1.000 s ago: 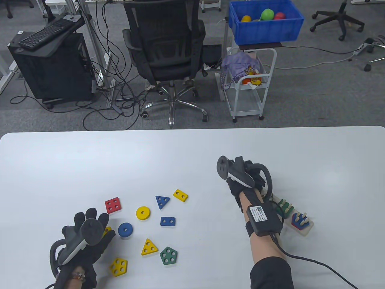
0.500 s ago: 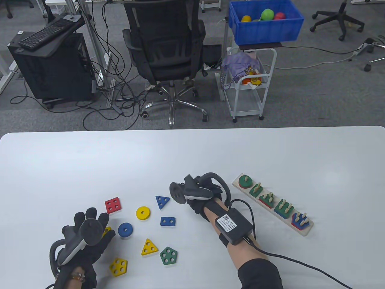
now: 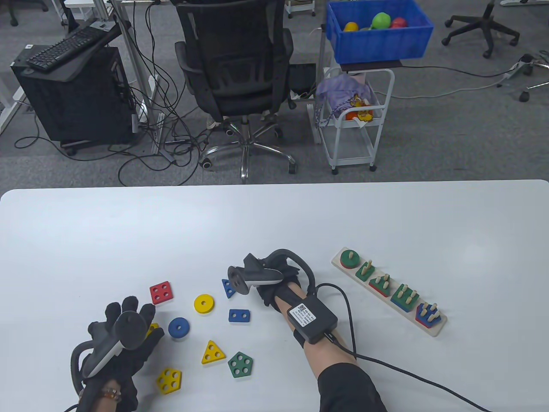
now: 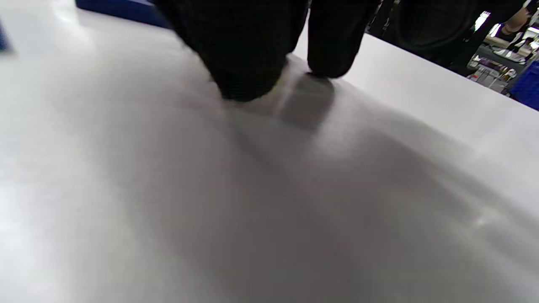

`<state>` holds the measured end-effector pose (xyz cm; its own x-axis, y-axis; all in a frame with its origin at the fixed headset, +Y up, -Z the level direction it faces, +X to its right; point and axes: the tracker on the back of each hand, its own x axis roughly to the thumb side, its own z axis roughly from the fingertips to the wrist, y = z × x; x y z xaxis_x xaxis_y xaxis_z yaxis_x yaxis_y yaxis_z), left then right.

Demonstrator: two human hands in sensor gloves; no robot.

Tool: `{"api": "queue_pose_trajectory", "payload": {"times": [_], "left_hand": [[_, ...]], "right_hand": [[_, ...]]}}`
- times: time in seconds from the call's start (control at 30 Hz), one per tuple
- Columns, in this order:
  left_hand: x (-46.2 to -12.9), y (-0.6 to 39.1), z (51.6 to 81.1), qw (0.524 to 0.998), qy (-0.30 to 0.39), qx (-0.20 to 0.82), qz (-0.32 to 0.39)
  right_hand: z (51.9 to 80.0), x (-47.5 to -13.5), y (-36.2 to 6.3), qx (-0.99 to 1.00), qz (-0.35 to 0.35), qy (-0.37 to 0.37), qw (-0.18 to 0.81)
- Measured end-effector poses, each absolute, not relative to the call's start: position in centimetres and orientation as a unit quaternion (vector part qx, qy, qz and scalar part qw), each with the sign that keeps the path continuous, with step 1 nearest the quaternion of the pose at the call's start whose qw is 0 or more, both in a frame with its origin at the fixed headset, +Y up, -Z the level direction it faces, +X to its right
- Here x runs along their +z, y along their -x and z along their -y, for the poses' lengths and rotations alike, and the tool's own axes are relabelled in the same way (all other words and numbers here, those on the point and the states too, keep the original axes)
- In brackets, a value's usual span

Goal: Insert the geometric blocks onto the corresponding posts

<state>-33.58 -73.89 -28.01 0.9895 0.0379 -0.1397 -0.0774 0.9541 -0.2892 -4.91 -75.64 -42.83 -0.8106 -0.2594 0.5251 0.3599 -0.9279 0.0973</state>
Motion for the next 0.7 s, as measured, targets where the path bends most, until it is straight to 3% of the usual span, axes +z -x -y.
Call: {"api": "queue_pose_trajectory", "payload": {"times": [0.4,0.7], "left_hand": [[-28.1,33.6,73.8,0.987,0.146,0.03,-0.065],[-28.1,33.6,73.9,0.987,0.146,0.03,-0.067]], "right_hand": [[75.2,-43.2,2.6,-0.966,0.053,0.229,0.11],[69.3,-42.5,-2.5,-0.982,-0.003,0.182,0.05]]}}
